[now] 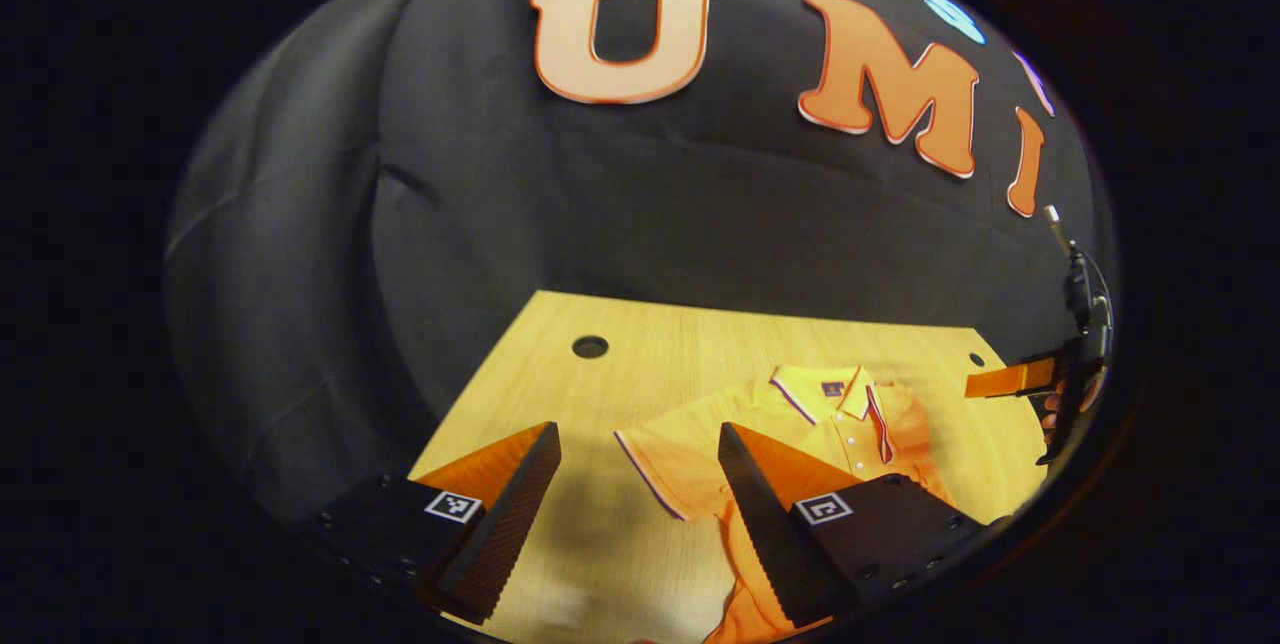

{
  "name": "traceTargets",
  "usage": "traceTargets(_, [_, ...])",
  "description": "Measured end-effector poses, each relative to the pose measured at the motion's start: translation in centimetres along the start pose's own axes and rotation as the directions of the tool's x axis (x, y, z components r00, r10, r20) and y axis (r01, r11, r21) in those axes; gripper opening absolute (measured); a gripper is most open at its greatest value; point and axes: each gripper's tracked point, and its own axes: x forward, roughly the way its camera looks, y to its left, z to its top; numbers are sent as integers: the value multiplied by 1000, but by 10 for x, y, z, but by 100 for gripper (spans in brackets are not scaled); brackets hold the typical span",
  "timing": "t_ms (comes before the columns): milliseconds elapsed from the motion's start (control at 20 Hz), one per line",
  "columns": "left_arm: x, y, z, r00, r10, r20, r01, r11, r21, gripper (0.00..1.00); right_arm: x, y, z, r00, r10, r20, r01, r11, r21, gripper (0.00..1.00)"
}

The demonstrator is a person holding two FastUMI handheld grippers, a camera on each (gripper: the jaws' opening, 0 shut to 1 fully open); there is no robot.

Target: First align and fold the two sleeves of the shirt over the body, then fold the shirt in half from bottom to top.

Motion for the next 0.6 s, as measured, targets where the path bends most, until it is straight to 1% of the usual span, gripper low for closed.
traceTargets(50, [13, -2, -5, 999, -12, -48, 11, 1000, -16, 98, -10, -4, 1, 999, -17, 27, 17, 1000, 2, 85])
traceTargets(150, [41, -6, -12, 992, -31, -118, 26, 998, -50, 98, -32, -14, 5, 994, -60, 93, 60, 998, -5, 86])
traceTargets(200, [47, -3, -18, 987, -24, -157, 15, 998, -56, 98, -42, -20, 8, 989, -78, 122, 80, 997, -12, 78])
traceTargets(250, [56, -2, -21, 982, -22, -186, 11, 998, -63, 98, -54, -25, 11, 984, -95, 150, 99, 995, -18, 86])
traceTargets(350, [71, -6, -25, 968, -25, -251, 7, 997, -75, 98, -72, -33, 18, 973, -115, 202, 122, 992, -25, 86])
traceTargets(450, [85, -11, -37, 943, -33, -331, 1, 996, -94, 98, -90, -40, 22, 963, -135, 234, 144, 989, -26, 88])
traceTargets(600, [103, -17, -58, 892, -45, -450, -16, 991, -131, 98, -111, -52, 27, 946, -169, 276, 183, 983, -24, 89])
